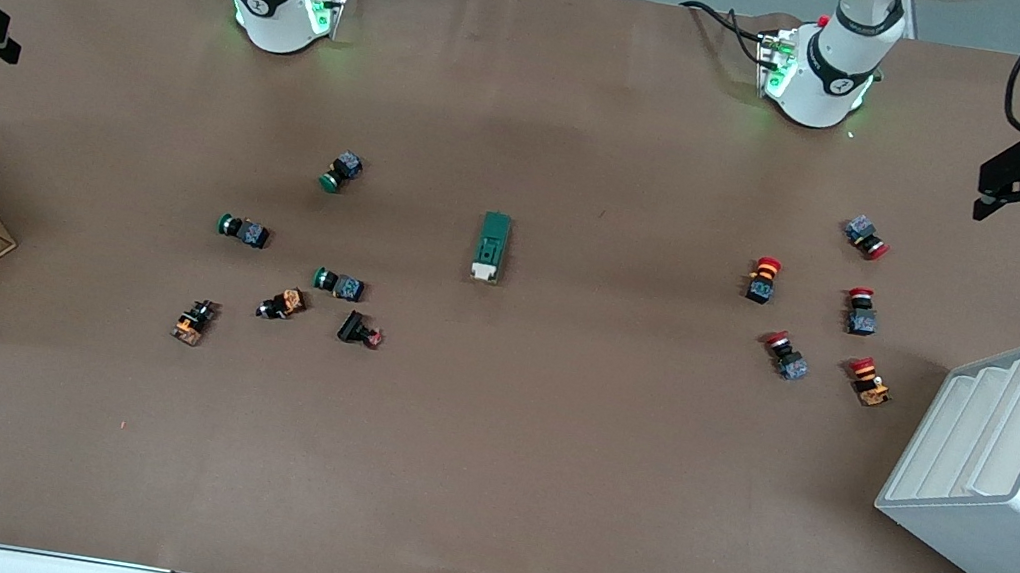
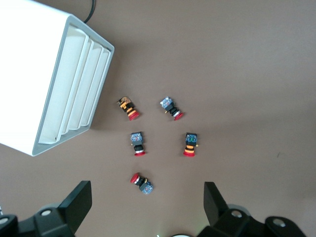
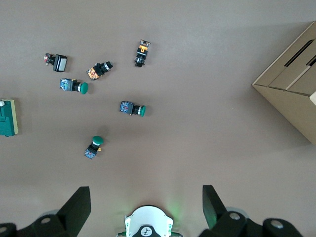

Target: Close load switch with both arms

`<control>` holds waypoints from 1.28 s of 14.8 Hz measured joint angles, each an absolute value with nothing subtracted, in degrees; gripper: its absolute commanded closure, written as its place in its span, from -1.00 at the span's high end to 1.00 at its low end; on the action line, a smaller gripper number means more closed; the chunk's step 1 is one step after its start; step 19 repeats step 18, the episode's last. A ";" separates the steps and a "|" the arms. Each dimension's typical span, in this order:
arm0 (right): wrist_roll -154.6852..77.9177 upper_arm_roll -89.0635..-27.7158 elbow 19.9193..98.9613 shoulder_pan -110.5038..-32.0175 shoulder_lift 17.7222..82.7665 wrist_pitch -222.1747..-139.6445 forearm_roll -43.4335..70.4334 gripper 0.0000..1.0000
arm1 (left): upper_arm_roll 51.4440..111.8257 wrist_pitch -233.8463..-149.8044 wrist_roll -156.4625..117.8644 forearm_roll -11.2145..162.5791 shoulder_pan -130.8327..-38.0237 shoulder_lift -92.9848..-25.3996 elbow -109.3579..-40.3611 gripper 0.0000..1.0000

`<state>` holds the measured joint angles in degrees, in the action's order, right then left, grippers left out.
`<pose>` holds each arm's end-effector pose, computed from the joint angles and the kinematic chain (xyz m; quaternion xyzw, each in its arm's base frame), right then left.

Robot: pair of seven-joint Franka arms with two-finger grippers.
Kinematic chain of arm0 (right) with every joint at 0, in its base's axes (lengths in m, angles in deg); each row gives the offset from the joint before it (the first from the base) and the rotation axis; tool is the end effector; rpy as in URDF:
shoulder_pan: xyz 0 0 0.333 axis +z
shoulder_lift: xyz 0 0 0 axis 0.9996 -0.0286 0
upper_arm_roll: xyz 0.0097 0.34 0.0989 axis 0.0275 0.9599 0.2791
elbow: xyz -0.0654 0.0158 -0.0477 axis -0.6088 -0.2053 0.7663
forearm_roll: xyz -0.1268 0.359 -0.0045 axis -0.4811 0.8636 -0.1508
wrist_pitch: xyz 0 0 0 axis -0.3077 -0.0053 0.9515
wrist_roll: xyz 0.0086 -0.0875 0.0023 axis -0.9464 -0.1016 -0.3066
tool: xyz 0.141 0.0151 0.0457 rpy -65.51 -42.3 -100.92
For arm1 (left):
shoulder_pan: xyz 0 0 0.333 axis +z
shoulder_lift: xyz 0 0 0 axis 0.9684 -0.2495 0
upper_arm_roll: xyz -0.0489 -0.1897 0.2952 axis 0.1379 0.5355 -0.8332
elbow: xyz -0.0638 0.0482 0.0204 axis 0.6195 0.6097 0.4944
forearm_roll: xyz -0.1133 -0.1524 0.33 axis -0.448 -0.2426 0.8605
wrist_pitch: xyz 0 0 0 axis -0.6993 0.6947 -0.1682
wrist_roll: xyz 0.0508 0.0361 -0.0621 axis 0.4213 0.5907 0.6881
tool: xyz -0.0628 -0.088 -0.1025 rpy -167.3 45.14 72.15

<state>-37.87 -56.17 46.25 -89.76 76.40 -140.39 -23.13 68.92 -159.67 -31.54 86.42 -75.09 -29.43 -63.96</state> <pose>0.4895 -0.0395 0.6582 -0.9974 -0.0087 0.0703 0.0102 0.5058 -0.0421 0.6614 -0.9955 0.0930 -0.0018 0.0186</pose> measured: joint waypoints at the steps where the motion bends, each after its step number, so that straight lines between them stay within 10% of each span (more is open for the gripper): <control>1: -38.19 -56.14 47.19 -89.74 77.02 -140.81 -23.13 1.00 | 68.53 -159.40 -31.53 86.41 -75.33 -29.29 -63.97 1.00; 19: -46.51 -55.66 47.97 -89.14 77.53 -141.44 -22.62 1.00 | 70.20 -159.18 -20.75 84.26 -75.83 -29.09 -64.01 1.00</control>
